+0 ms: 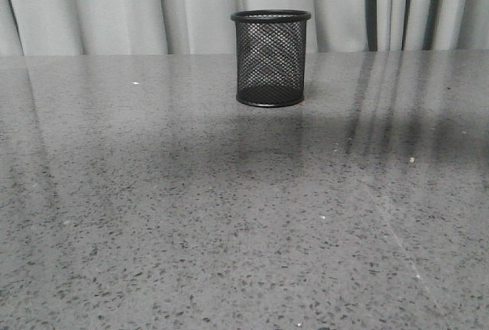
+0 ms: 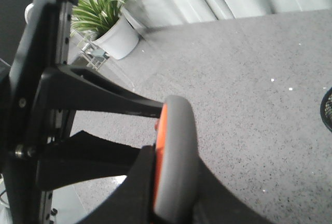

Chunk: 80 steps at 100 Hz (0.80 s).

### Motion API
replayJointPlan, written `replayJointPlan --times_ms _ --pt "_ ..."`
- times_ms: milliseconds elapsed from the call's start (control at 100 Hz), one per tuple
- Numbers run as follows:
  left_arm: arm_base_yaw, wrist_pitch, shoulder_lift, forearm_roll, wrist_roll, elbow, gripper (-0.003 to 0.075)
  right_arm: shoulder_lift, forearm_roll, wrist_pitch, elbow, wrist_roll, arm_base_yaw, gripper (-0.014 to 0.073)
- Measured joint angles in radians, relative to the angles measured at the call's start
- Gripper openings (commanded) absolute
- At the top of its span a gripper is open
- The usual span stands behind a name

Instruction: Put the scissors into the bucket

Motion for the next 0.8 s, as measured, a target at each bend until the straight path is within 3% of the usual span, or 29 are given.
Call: replayJointPlan --times_ms 120,230,290,520,680,800 --pt "0.000 0.002 0.002 0.000 0.000 0.000 0.0206 0.000 -0.009 -0.002 0.000 0.001 0.000 -0.0071" --pt "0.000 0.006 0.002 -0.010 -0.014 0.000 0.0433 0.000 -0.026 -0.011 0.000 0.000 0.000 -0.0071" --pt "0.000 0.008 0.002 -0.019 -0.022 0.000 0.0485 0.000 -0.048 -0.026 0.000 -0.002 0.000 -0.0060" --pt "0.056 0.008 -0.029 -0.033 -0.168 0.000 0.0494 0.002 -0.109 -0.085 0.000 -0.004 0.000 -0.0044" --pt "0.201 0.012 -0.079 -0.033 -0.352 0.000 0.0494 0.019 -0.187 -0.097 -0.042 -0.001 0.000 -0.0044" --pt "0.324 0.040 -0.115 -0.051 -0.413 0.000 0.0494 0.068 -0.312 -0.082 -0.137 0.075 0.000 -0.0044"
